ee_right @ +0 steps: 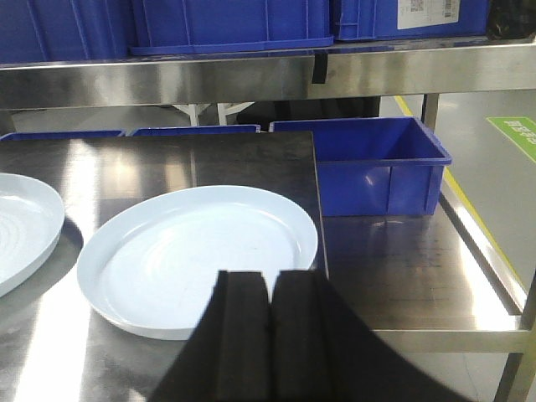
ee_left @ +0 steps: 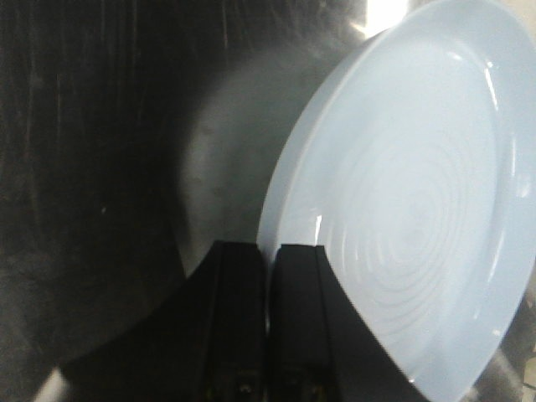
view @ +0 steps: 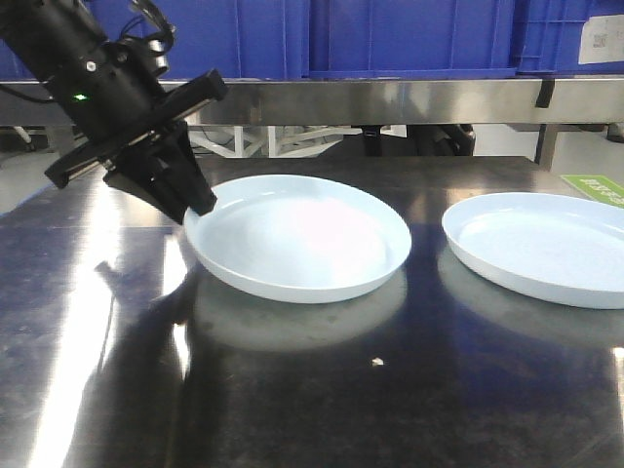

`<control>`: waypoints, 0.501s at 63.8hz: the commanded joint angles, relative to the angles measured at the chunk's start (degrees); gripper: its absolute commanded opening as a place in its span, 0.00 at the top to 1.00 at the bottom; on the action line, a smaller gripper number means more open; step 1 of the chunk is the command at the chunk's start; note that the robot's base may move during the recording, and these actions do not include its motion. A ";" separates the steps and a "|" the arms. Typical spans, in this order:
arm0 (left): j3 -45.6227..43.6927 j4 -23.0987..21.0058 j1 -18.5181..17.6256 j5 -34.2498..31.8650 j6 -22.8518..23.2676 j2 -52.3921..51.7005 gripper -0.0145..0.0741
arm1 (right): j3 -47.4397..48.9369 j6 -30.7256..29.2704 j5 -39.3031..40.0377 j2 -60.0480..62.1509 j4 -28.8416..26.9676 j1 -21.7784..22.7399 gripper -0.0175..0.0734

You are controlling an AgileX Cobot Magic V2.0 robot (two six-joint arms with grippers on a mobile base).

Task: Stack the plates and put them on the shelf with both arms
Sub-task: 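Lower the white plate onto the table center and open left gripper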

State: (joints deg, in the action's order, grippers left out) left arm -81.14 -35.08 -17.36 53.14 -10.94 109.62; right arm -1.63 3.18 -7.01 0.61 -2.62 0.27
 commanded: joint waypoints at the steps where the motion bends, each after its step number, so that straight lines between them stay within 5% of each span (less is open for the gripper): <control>1: -1.19 -2.39 -0.34 -0.47 0.07 -2.57 0.75 | -0.04 -0.51 4.71 1.09 0.72 0.30 0.75; 23: -1.19 0.36 -0.34 -0.34 0.07 -2.44 0.72 | -0.04 -0.51 4.71 1.09 0.72 0.30 0.75; 32: -1.19 0.50 -0.34 0.91 0.07 -3.10 0.47 | -0.04 -0.51 4.71 1.09 0.72 0.30 0.75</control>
State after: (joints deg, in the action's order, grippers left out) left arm -81.01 -32.78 -17.36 53.40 -10.94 110.28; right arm -1.63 3.18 -7.01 0.61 -2.62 0.27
